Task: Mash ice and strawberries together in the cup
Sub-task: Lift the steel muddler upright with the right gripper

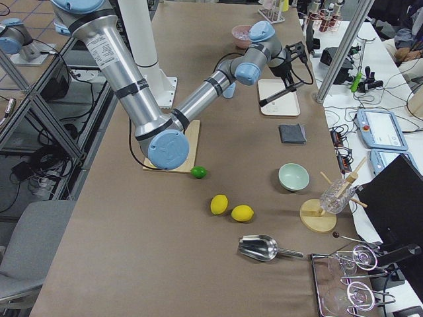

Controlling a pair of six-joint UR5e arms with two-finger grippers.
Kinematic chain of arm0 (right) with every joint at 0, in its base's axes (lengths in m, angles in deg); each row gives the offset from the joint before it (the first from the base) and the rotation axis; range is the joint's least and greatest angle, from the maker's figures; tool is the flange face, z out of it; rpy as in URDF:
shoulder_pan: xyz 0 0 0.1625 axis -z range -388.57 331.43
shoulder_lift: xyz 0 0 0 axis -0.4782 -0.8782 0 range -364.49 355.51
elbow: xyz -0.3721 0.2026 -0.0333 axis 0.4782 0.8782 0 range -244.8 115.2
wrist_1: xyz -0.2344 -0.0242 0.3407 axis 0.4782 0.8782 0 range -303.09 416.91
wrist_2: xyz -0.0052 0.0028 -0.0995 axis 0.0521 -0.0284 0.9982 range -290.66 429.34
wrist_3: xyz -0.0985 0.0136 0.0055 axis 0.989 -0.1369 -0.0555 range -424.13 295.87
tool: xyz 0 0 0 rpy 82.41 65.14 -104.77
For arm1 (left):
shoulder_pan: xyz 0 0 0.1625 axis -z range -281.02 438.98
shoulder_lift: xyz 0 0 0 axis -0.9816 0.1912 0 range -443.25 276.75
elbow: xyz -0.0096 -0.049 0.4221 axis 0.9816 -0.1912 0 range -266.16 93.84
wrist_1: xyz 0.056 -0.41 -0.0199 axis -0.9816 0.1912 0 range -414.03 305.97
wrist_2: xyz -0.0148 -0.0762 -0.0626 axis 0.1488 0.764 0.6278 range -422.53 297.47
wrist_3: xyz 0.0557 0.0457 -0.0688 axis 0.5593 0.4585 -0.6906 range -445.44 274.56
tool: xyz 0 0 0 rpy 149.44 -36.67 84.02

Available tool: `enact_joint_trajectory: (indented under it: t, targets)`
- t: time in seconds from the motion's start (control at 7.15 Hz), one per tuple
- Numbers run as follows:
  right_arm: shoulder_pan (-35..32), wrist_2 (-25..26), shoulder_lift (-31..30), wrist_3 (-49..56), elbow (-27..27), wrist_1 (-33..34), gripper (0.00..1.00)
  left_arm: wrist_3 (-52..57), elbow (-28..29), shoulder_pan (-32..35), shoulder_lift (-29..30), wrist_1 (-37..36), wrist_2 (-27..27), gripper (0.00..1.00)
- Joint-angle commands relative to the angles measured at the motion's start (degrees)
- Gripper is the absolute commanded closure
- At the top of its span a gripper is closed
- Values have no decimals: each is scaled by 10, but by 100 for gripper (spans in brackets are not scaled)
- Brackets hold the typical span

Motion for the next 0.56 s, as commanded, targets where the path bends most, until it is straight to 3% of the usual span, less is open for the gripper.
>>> enact_joint_trajectory:
  t: [0.0,0.42]
  targets:
    - [73,107,6,-58,-8,-102,100,-7,7,-1,-6,-1,4,3]
    - [212,338,5,-78,-13,-171,100,-59,7,-1,-16,-1,5,3]
